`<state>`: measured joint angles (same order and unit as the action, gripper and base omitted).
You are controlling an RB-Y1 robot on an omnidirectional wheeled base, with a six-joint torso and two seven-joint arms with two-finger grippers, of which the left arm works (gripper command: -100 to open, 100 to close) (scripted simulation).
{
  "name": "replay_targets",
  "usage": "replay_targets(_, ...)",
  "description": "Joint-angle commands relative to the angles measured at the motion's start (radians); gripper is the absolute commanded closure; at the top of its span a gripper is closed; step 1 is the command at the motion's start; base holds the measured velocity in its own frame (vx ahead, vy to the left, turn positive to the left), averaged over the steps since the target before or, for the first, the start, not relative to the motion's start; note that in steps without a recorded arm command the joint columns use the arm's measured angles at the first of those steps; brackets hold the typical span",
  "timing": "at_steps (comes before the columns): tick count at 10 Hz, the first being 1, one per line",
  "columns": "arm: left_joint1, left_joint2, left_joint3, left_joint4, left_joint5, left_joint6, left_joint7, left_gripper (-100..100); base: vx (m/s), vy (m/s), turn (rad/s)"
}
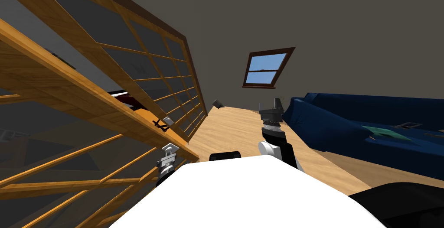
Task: Pull the door open
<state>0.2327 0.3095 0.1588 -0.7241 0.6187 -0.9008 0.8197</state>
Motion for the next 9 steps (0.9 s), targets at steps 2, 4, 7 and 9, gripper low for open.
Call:
replay_targets(2,-0.011,0.009,-0.001,0.005,0.012,-0.021,0.059,100,-0.036,-0.009,-0.052)
replay_targets(4,-0.011,0.015,-0.004,0.011,0.034,-0.024,0.127,100,-0.043,-0.014,-0.095)
replay_targets(7,-0.011,0.018,-0.006,0.013,0.044,-0.026,0.178,100,-0.031,-0.007,-0.055)
replay_targets(9,-0.010,0.023,-0.009,0.018,0.064,-0.029,0.240,100,-0.033,-0.005,-0.090)
